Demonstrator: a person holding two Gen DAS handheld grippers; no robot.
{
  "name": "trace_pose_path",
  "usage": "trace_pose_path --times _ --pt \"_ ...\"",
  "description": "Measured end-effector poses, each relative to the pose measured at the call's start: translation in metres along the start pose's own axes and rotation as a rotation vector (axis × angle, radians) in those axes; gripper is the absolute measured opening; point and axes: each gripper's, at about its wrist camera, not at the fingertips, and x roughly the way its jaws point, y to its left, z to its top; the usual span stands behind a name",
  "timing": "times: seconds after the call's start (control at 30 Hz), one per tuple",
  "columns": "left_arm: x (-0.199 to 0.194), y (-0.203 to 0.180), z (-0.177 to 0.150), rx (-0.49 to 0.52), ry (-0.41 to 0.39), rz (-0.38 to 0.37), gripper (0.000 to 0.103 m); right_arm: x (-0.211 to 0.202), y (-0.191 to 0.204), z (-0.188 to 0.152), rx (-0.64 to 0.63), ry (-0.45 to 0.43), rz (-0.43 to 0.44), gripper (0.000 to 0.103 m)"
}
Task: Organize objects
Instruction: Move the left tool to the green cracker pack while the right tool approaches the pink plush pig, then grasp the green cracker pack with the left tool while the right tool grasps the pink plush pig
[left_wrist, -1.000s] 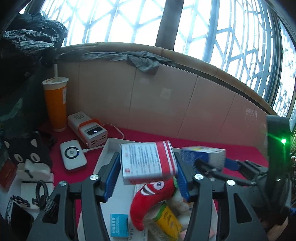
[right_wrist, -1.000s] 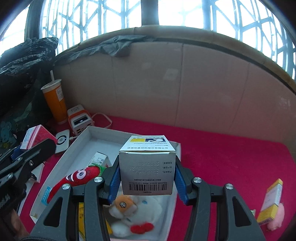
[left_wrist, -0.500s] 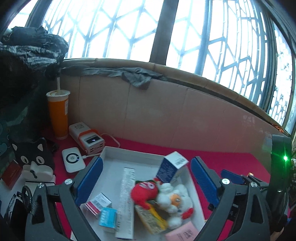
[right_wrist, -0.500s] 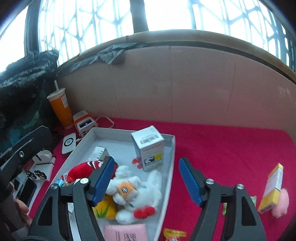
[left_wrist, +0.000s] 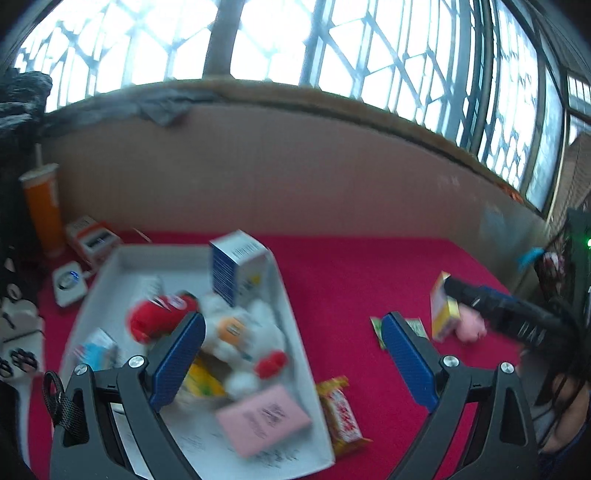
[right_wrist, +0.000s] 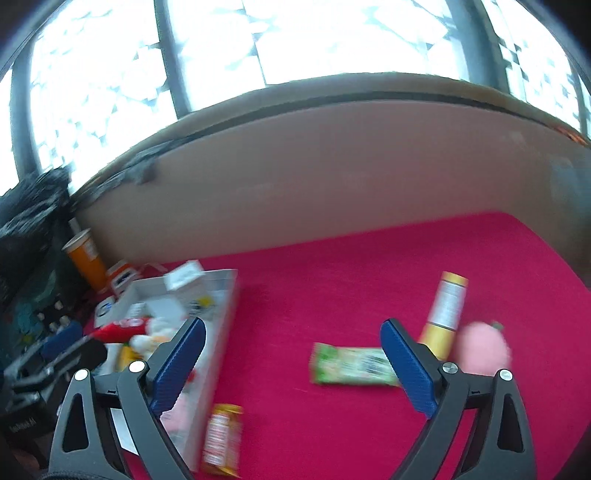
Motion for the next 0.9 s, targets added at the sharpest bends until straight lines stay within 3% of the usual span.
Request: trace_pose_path --times 0.27,0.4,0.5,0.7,0.77,0.9 --pt "0.046 -0.060 -0.012 0.163 0.132 -0.061 0.096 -0.016 -0.114 -0.014 0.124 0.034 -0.231 0.098" --pt "0.080 -0.093 -0.011 0.253 0.187 -0.089 0.096 -0.012 -0.152 -0.019 0.156 0.081 -0.293 0.098" --pt "0.110 -0.116 -0.015 0.353 0.226 -0.091 0.096 -0.003 -0.161 -0.021 0.156 0.115 -0.290 0.098" --pt "0.163 -0.162 -0.036 0.711 0.290 -0.068 0.096 0.032 -0.147 -0.019 0.023 0.180 -0.252 0.098" --pt "0.175 -0.167 -0.035 0.704 0.325 -0.111 0.096 0.044 -0.145 -0.017 -0.010 0.187 -0.268 0.098" --pt "0.194 -0.170 -0.033 0.679 0.369 -0.127 0.096 0.061 -0.142 -0.013 -0.032 0.209 -0.258 0.098"
